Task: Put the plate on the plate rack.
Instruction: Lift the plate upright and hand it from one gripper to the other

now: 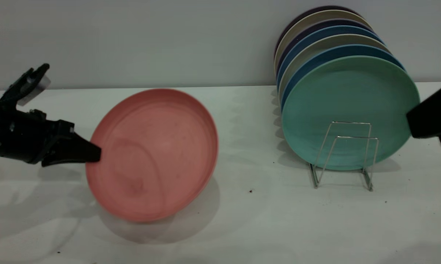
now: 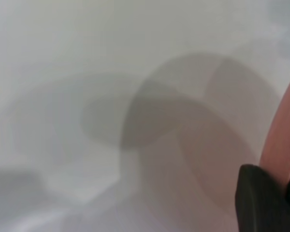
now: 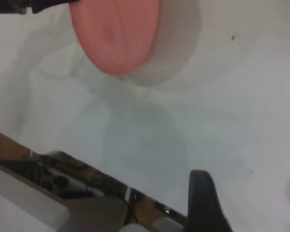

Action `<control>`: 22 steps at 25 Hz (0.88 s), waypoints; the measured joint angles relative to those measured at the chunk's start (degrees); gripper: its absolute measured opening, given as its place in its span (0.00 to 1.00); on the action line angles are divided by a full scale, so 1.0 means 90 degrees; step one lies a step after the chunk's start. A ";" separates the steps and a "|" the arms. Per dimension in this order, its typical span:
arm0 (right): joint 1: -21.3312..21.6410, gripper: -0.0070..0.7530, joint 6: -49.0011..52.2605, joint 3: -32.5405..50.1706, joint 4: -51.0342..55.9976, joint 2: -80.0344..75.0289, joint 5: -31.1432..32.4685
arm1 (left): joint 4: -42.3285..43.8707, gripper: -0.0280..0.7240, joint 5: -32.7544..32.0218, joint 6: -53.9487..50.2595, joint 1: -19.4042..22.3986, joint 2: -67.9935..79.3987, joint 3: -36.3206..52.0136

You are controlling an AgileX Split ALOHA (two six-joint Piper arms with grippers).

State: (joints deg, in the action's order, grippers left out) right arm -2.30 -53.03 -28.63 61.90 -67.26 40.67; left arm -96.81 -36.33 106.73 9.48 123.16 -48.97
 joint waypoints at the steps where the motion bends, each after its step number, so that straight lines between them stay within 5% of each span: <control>1: 0.0000 0.68 -0.0174 -0.0005 0.0173 -0.0087 -0.0031 | -0.0031 0.06 -0.0087 0.0036 0.0000 0.0000 0.0000; 14: 0.0000 0.68 -0.2826 -0.0012 0.2791 -0.1684 -0.0097 | -0.0300 0.06 -0.0850 0.0207 -0.0064 -0.0346 0.0000; 22: -0.0207 0.68 -0.4377 -0.0045 0.4128 -0.2591 0.0205 | -0.0360 0.06 -0.0615 -0.0043 -0.1077 -0.0380 -0.0007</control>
State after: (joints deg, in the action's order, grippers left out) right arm -4.16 -92.42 -29.03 99.06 -90.58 42.52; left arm -100.06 -41.87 106.35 -0.21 119.74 -49.04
